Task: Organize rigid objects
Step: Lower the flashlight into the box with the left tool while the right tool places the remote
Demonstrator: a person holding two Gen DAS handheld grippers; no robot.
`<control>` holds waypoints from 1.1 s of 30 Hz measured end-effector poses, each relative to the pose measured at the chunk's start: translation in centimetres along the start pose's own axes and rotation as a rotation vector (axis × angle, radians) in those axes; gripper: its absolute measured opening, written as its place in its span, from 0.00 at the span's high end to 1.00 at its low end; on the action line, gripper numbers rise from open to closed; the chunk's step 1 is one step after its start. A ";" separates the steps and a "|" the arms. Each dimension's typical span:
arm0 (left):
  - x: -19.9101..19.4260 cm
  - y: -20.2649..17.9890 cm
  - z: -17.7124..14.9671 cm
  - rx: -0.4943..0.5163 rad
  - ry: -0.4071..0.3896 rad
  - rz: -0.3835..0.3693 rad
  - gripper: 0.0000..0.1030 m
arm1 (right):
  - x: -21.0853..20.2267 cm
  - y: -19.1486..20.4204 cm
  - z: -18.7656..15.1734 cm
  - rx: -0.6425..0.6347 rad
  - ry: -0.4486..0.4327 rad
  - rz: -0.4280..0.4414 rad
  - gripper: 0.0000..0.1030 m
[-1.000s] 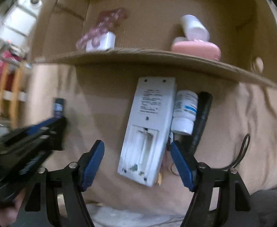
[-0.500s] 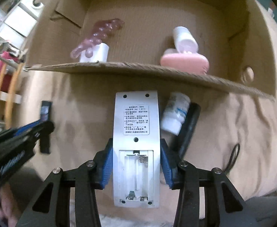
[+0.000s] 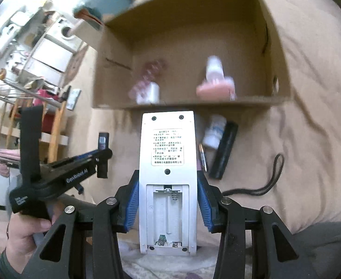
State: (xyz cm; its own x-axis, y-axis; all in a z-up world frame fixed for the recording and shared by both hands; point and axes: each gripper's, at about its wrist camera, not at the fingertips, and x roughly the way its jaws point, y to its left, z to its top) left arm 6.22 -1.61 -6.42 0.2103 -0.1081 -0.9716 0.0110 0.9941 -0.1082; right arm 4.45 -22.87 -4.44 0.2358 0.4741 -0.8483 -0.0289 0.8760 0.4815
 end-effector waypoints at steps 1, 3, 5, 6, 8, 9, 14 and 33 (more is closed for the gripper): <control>-0.8 -0.1 0.1 0.004 -0.016 -0.004 0.85 | -0.5 0.4 0.4 -0.011 -0.017 0.002 0.55; -2.6 -0.7 0.6 0.027 -0.060 0.006 0.85 | -1.8 0.5 1.3 -0.026 -0.050 0.003 0.55; -4.1 -1.1 1.3 0.039 -0.102 0.019 0.85 | -2.6 0.6 2.2 -0.034 -0.075 0.002 0.55; -4.8 -1.3 1.6 0.042 -0.116 0.015 0.85 | -3.0 0.5 2.7 -0.036 -0.086 0.001 0.55; -6.2 -1.4 2.6 0.046 -0.145 -0.001 0.85 | -3.7 0.3 3.5 -0.039 -0.108 -0.004 0.55; -7.0 -1.7 3.3 0.052 -0.165 -0.010 0.85 | -4.1 0.2 4.1 -0.036 -0.119 -0.005 0.55; -9.1 -3.4 6.0 0.090 -0.235 -0.027 0.85 | -5.4 -0.6 6.7 -0.032 -0.169 -0.007 0.55; 1.4 -8.8 12.1 0.201 -0.196 -0.096 0.85 | 1.2 -4.1 13.1 -0.019 -0.203 -0.128 0.55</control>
State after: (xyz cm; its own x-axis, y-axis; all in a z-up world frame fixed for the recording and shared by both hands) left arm 18.28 -10.32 -4.25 0.3833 -0.2166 -0.8979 0.2294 0.9640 -0.1346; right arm 17.62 -27.08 -4.60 0.4288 0.3331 -0.8398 -0.0040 0.9302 0.3669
